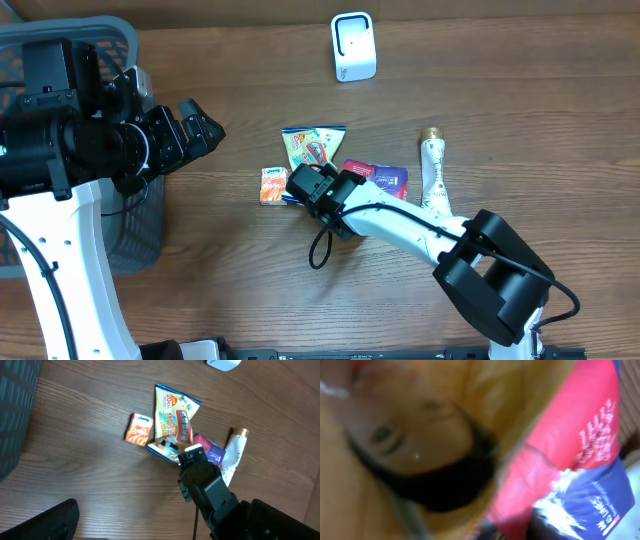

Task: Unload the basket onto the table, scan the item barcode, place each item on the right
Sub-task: 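Reach the right gripper to the red-and-purple box and grasp it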

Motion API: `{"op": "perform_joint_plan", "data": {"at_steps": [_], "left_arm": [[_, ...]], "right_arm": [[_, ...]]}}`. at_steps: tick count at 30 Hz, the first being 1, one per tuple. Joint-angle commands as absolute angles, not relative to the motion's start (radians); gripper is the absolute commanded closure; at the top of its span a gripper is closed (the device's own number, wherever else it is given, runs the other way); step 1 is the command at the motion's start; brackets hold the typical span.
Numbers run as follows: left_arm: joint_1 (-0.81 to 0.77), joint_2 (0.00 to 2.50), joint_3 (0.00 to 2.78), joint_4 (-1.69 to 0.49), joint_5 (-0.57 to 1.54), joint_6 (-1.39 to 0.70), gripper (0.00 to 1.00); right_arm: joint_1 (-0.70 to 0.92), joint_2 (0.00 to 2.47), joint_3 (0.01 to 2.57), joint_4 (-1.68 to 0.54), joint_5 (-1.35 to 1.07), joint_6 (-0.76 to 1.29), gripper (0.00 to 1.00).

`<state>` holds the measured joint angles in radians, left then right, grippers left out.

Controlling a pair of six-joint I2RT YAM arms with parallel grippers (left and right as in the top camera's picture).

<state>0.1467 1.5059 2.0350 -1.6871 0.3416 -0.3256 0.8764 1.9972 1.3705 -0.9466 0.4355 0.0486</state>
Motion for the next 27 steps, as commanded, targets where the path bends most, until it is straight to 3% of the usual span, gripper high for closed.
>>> {"op": "perform_joint_plan", "data": {"at_steps": [1, 3, 9, 14, 21, 25, 27], "left_arm": [[0.150, 1.505, 2.032, -1.687, 0.356, -0.314, 0.00], [0.150, 1.505, 2.032, -1.687, 0.356, -0.314, 0.00], [0.150, 1.505, 2.032, -1.687, 0.356, -0.314, 0.00], [0.150, 1.505, 2.032, -1.687, 0.356, -0.314, 0.00], [0.150, 1.505, 2.032, -1.687, 0.356, -0.314, 0.00], [0.150, 1.505, 2.032, -1.687, 0.356, -0.314, 0.00], [0.150, 1.505, 2.032, -1.687, 0.356, -0.314, 0.00]], "right_arm": [[0.855, 2.012, 1.350, -0.964, 0.418, 0.060, 0.90], [0.855, 2.012, 1.361, -0.985, 0.418, 0.080, 0.96], [0.818, 2.006, 1.514, -1.151, 0.332, 0.105, 0.96], [0.696, 1.995, 1.784, -1.365, 0.014, 0.085, 0.96], [0.497, 1.961, 1.924, -1.549, -0.369, -0.152, 0.96], [0.477, 1.962, 1.917, -1.563, -0.543, -0.264, 0.96], [0.476, 1.962, 1.917, -1.550, -0.767, -0.387, 0.96]]}}
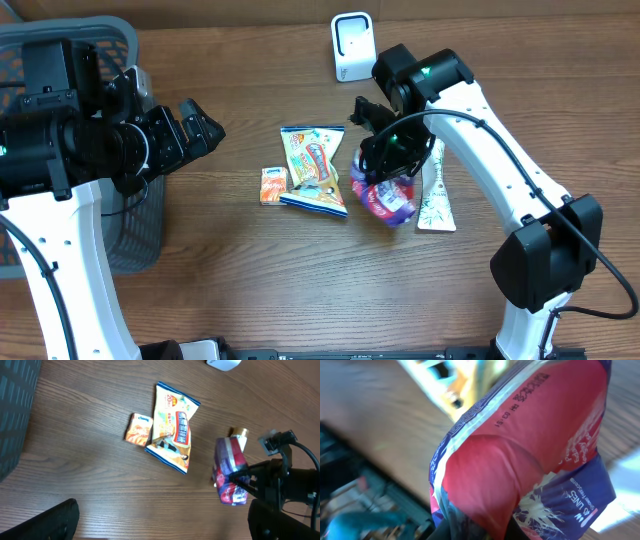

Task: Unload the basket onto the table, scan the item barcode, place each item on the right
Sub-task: 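Reach the right gripper to the red-and-purple box and grasp it, then lift the box and turn it over with the right gripper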

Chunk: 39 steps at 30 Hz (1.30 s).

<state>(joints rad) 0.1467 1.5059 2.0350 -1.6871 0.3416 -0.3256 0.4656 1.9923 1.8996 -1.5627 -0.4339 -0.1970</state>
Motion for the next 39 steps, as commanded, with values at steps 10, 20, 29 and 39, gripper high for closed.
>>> {"op": "perform_joint_plan", "data": {"at_steps": [10, 20, 29, 39], "left_arm": [[0.150, 1.505, 2.032, -1.687, 0.356, -0.314, 0.00], [0.150, 1.505, 2.032, -1.687, 0.356, -0.314, 0.00], [0.150, 1.505, 2.032, -1.687, 0.356, -0.314, 0.00], [0.150, 1.505, 2.032, -1.687, 0.356, -0.314, 0.00]], "right_arm": [[0.476, 1.981, 1.801, -1.304, -1.217, -0.326, 0.96], [0.443, 2.017, 1.571, -1.023, -0.878, 0.052, 0.96], [0.348, 2.014, 1.588, -1.143, -0.534, 0.104, 0.73], [0.260, 2.014, 1.720, -1.338, -0.109, 0.105, 0.57]]}}
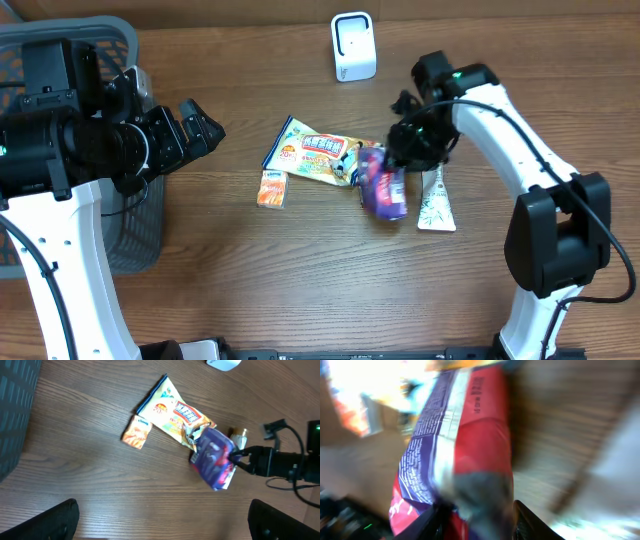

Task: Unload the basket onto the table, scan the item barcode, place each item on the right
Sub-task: 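Lift the box and turn it over with the right gripper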

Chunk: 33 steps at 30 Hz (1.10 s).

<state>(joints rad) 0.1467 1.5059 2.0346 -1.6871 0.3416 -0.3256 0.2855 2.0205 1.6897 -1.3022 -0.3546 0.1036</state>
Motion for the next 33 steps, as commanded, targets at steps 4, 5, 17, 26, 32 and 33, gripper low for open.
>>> {"op": "perform_joint_plan", "data": {"at_steps": [4, 5, 17, 26, 32, 33], "left_arm": [[0.150, 1.505, 2.032, -1.687, 0.356, -0.314, 0.00], [0.150, 1.505, 2.032, -1.687, 0.356, -0.314, 0.00], [0.150, 1.505, 2.032, -1.687, 0.356, -0.314, 0.00], [0.150, 1.505, 2.032, -1.687, 0.356, -0.314, 0.00], [0.150, 1.505, 2.032, -1.687, 0.356, -0.314, 0.00], [0.150, 1.505, 2.032, -1.687, 0.356, -0.314, 0.00]], "right_arm": [[0.236, 2.014, 1.758, -1.406, -0.042, 0.104, 0.55], [0.234, 2.014, 1.772, -1.422, -0.046, 0.104, 0.54], [0.241, 2.015, 1.786, -1.300, -0.175, -0.130, 0.05], [0.265, 2.018, 1.595, -1.250, -0.340, -0.261, 0.32], [0.322, 2.017, 1.618, -1.420, -0.424, -0.139, 0.32], [0.334, 2.016, 1.633, -1.453, -0.424, -0.126, 0.29]]}}
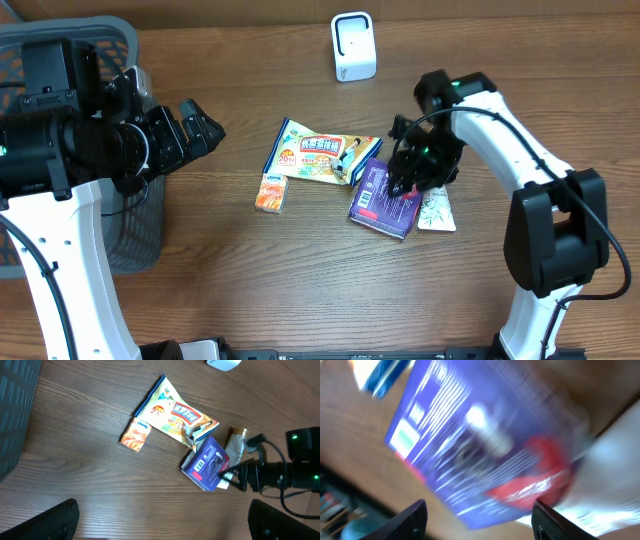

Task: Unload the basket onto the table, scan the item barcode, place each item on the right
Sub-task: 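Lift the box and turn it over with the right gripper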

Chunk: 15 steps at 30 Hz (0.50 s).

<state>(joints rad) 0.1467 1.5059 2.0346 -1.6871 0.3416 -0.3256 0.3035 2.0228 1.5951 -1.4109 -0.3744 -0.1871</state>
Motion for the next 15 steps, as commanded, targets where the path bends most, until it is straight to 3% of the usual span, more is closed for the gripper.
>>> {"op": "perform_joint_plan", "data": {"at_steps": [1, 3, 7, 12, 15], "left_arm": [[0.150, 1.505, 2.032, -1.687, 0.356, -0.314, 0.00], [0.150, 1.505, 2.032, -1.687, 0.356, -0.314, 0.00], [0.150, 1.505, 2.032, -1.687, 0.356, -0.314, 0.00], [0.150, 1.505, 2.032, -1.687, 0.356, -0.314, 0.00], [0.150, 1.505, 2.032, -1.687, 0.356, -0.314, 0.00]], "right_arm": [[0.346, 2.016, 1.651, -1.482, -0.423, -0.126, 0.25], [0.358, 2.016, 1.677, -1.486, -0.419, -0.127, 0.23], [0.358, 2.016, 1.684, -1.304, -0.247, -0.184, 0.34], [0.358, 2.017, 1.658, -1.159, -0.244, -0.418, 0.33], [0.358, 2.025, 1.601, -1.129, -0.254, -0.450, 0.33]]}}
